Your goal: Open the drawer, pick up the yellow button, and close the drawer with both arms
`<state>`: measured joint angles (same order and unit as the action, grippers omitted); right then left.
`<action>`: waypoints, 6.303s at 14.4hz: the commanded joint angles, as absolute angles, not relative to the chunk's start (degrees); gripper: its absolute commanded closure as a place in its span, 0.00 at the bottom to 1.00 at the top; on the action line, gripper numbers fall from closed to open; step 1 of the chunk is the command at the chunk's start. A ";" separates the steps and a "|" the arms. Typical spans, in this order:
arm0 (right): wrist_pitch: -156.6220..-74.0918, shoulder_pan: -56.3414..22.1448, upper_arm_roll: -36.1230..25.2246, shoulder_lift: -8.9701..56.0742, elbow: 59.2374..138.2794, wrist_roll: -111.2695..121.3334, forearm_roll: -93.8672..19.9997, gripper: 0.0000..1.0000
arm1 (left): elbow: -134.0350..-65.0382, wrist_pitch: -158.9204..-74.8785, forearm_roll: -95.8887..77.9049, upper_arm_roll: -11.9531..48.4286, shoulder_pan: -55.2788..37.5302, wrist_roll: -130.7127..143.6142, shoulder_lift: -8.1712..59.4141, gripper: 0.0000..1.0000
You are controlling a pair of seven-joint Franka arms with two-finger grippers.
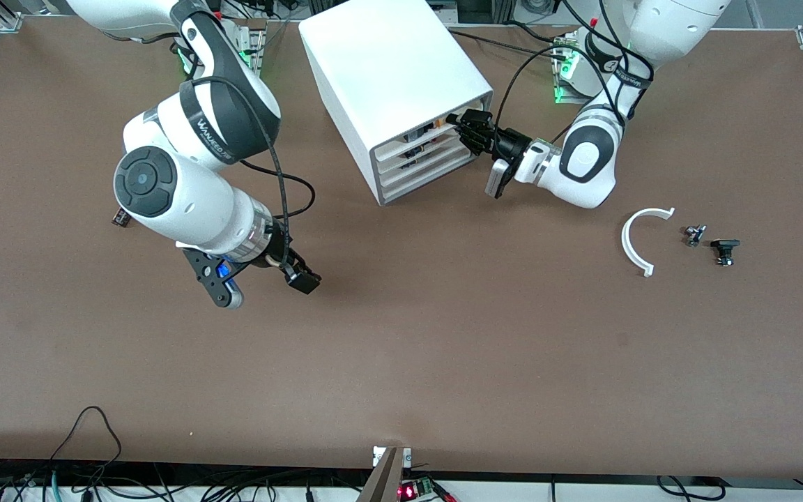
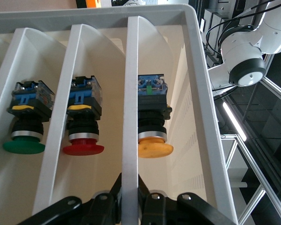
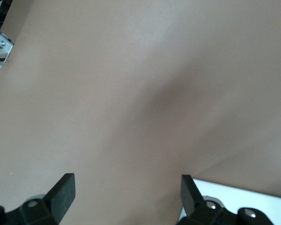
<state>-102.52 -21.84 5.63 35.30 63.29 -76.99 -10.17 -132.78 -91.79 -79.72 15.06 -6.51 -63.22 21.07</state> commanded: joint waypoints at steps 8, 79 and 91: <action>-107.75 -28.90 7.12 36.39 60.91 -92.89 -11.34 0.00 | -116.73 -92.02 -62.58 13.71 2.28 -45.79 24.51 1.00; -137.46 -11.61 -11.43 33.84 103.45 3.60 -5.97 1.00 | -113.55 -122.17 7.73 43.94 -4.92 82.97 14.68 0.00; -130.89 -12.04 -11.34 26.21 101.69 2.29 -5.80 0.00 | -113.38 -120.68 1.58 46.49 -4.92 82.35 15.56 0.00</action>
